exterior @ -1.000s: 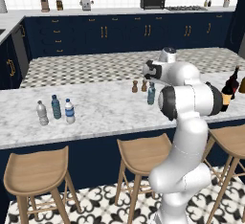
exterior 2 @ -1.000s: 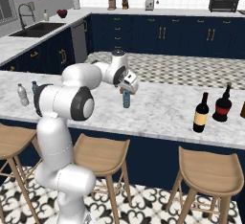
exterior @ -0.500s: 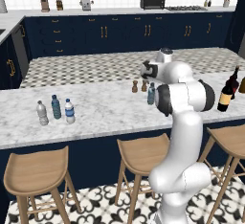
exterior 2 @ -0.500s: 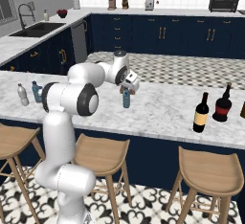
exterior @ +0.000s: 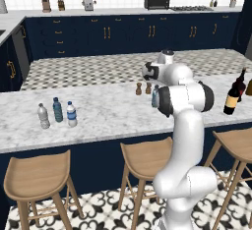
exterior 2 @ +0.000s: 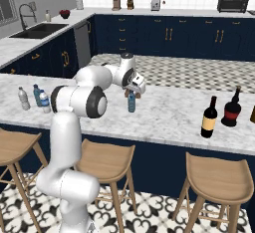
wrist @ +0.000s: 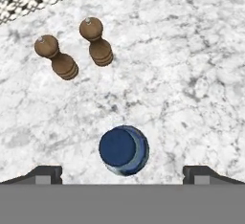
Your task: Move the plastic bottles in the middle to the plastics group, and the glass bottles in the middle to the glass group.
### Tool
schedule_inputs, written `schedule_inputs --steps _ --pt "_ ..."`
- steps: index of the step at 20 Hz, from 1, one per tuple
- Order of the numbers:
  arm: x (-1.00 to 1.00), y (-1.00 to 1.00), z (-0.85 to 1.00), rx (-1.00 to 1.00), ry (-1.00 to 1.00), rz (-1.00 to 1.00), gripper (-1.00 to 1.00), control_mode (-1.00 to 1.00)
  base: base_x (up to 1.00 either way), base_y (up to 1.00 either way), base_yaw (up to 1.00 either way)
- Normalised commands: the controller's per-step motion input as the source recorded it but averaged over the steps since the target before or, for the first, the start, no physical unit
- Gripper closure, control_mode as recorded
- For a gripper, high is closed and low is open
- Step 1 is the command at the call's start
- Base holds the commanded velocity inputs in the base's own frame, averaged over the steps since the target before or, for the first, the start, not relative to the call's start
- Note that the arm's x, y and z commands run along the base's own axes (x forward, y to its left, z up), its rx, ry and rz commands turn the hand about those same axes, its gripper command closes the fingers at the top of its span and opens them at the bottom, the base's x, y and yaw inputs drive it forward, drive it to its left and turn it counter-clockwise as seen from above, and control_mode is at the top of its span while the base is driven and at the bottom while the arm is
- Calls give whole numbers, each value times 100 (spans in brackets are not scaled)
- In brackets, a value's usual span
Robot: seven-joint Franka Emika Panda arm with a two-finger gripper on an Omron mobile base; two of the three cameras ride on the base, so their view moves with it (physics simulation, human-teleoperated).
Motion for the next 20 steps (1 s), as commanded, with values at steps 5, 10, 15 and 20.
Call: schedule_inputs --steps 5,10,15,20 --pt "14 0 -25 -1 4 5 -100 -100 0 0 0" --pt "14 0 -21 -1 0 7 -100 -100 0 0 0" --pt "11 -4 -21 -6 0 8 -100 -100 0 0 0" --pt "1 -5 -13 -6 0 9 100 -100 0 0 0"
